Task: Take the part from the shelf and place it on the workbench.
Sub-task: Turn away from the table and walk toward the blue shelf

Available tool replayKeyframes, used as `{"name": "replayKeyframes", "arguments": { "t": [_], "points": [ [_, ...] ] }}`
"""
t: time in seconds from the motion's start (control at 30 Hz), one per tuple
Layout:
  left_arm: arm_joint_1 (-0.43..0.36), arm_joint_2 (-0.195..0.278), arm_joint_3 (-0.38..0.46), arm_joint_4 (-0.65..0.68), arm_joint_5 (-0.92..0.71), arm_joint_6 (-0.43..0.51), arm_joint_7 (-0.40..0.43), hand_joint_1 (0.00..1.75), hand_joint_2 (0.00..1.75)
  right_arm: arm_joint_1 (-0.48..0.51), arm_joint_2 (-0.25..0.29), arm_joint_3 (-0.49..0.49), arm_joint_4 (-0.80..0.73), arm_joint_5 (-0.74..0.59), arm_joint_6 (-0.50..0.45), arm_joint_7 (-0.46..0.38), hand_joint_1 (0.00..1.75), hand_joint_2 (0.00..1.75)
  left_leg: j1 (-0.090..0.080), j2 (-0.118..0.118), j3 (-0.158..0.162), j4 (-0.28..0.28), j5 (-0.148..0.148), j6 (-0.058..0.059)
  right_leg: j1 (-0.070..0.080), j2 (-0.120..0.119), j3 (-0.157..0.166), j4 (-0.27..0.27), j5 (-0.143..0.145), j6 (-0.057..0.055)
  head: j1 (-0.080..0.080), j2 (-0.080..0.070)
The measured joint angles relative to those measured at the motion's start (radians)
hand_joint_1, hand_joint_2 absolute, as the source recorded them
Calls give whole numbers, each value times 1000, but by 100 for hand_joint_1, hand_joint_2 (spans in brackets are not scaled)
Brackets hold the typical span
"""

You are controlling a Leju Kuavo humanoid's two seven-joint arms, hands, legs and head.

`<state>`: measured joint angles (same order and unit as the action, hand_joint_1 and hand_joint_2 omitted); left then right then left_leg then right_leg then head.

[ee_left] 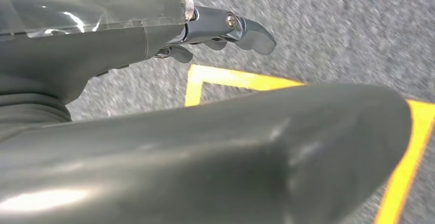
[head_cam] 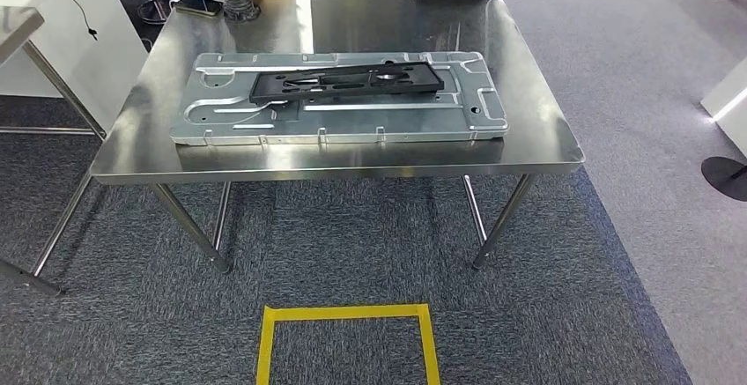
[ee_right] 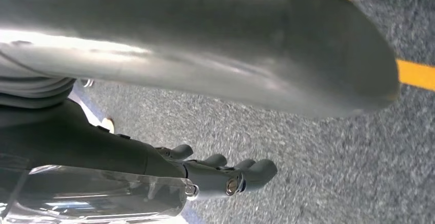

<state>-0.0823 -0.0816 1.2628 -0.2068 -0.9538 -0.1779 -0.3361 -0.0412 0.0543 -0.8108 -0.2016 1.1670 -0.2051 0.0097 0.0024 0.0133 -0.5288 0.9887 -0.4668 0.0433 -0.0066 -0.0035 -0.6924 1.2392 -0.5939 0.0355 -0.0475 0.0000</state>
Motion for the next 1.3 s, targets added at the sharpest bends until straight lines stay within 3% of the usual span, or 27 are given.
{"name": "replayKeyframes", "arguments": {
  "t": [0.03,0.07,0.1,0.17,0.23,0.27,0.33,0.37,0.4,0.43,0.5,0.53,0.57,0.63,0.67,0.73,0.77,0.83,0.87,0.9,1.0,1.03,1.07,1.1,1.17,1.23,1.3],
  "points": [
    [0,1,-2,0,0,-1,1,0,0,-1,1,2,0,2,5,-8,0,0,-1,0,-17,1,13,-1,-1,0,1,44,-10,1,0,0],
    [0,1,-3,0,1,-1,1,0,0,-3,2,4,1,6,11,-15,0,0,-1,0,-34,3,25,-3,-1,0,15,60,6,1,0,0],
    [0,1,-3,0,2,-2,1,0,0,-4,3,8,1,11,17,-20,0,0,-1,0,-51,6,37,-6,0,0,49,40,37,-1,0,0],
    [-2,1,-4,0,7,-3,0,0,0,-8,5,16,1,22,24,-28,0,0,-2,0,-77,11,59,-12,3,1,163,-94,77,-11,0,0],
    [-4,0,-4,0,12,-5,-3,0,0,-15,7,23,1,31,26,-33,0,0,-2,1,-92,15,78,-21,9,1,265,-243,58,-21,0,0],
    [-6,0,-4,0,13,-6,-4,0,0,-18,9,27,1,33,26,-33,0,0,-2,2,-96,14,87,-27,13,1,286,-283,45,-26,0,0],
    [-6,2,-4,0,17,-8,-6,0,0,-20,14,33,1,35,28,-33,0,0,2,3,-102,12,105,-39,13,-1,281,-300,55,-35,0,0],
    [-5,3,-4,0,18,-9,-8,0,0,-20,17,35,2,35,29,-33,0,0,3,0,-107,20,94,-45,12,-3,272,-303,67,-42,0,0],
    [-4,4,-4,0,19,-10,-10,0,0,-20,19,37,2,35,29,-31,0,0,5,-2,-116,44,62,-50,10,-6,260,-305,81,-50,0,0],
    [-3,5,-4,0,20,-11,-11,0,0,-20,21,38,3,35,30,-29,0,0,7,-4,-129,88,11,-53,9,-8,246,-304,94,-54,0,0],
    [-2,6,-4,0,20,-12,-13,0,0,-20,22,40,3,35,33,-19,0,0,10,-6,-154,215,-92,-60,13,-10,210,-297,118,-59,0,0],
    [-2,6,-4,0,21,-13,-14,0,0,-19,23,41,3,35,37,-12,0,0,11,-6,-158,270,-109,-64,13,-10,190,-291,129,-58,0,0],
    [-2,7,-4,0,21,-13,-15,0,0,-20,23,41,3,35,41,-4,0,0,12,-6,-149,299,-99,-68,14,-11,169,-283,139,-56,0,0],
    [-4,7,-4,0,24,-13,-16,0,0,-20,24,42,3,38,51,14,0,0,15,-6,-83,253,-43,-71,12,-11,126,-260,155,-50,0,0],
    [-6,8,-3,0,25,-14,-16,0,0,-20,24,43,3,41,55,21,0,0,17,-6,-32,187,-36,-71,12,-11,106,-246,160,-46,0,0],
    [-11,8,-3,0,29,-14,-19,0,0,-20,24,44,3,50,60,27,0,0,14,-9,52,60,-64,-61,13,-11,81,-224,171,-35,0,0],
    [-13,8,-3,0,31,-14,-20,0,0,-20,24,45,3,54,61,28,0,0,11,-10,68,25,-81,-53,14,-11,74,-219,178,-30,0,0],
    [-11,8,-2,0,33,-14,-20,0,0,-19,25,49,3,60,61,27,0,0,8,-7,61,12,-73,-32,12,-10,67,-219,193,-17,0,0],
    [-10,8,-2,0,33,-14,-19,0,0,-17,24,50,3,61,59,23,0,0,9,-5,51,11,-62,-22,10,-8,60,-213,185,-11,0,0],
    [-10,8,-2,0,33,-14,-17,0,0,-16,24,51,3,61,57,18,0,0,10,-3,39,9,-50,-14,7,-6,50,-193,157,-6,0,0],
    [-10,7,-1,0,31,-12,-15,0,0,-15,24,51,3,55,52,-5,0,0,9,-1,-8,9,-11,-2,0,-1,7,-31,6,7,0,0],
    [-10,7,-1,0,31,-11,-15,0,0,-15,24,51,3,53,50,-15,0,0,9,-1,-24,10,1,-3,-1,-1,2,23,-19,9,0,0],
    [-9,6,-1,0,30,-12,-15,0,0,-15,23,51,3,53,47,-26,0,0,8,-1,-40,11,14,-4,-1,-1,9,53,-17,10,0,0],
    [-9,6,-1,0,29,-12,-16,0,0,-15,22,51,3,53,44,-36,0,0,8,-1,-56,12,26,-7,-2,-1,32,50,5,10,0,0],
    [-10,3,-1,0,28,-14,-18,0,0,-17,21,51,3,54,40,-49,0,0,8,-1,-83,14,47,-12,-1,-1,128,-56,57,5,0,0],
    [-10,-1,-1,0,29,-18,-21,0,0,-20,19,51,3,58,40,-52,0,0,6,-1,-100,17,66,-22,3,0,237,-215,58,-6,0,0],
    [-11,-4,-1,0,30,-20,-25,0,0,-23,18,51,3,63,42,-45,0,0,6,1,-107,13,87,-34,10,1,278,-293,44,-19,0,0]
  ]
}}
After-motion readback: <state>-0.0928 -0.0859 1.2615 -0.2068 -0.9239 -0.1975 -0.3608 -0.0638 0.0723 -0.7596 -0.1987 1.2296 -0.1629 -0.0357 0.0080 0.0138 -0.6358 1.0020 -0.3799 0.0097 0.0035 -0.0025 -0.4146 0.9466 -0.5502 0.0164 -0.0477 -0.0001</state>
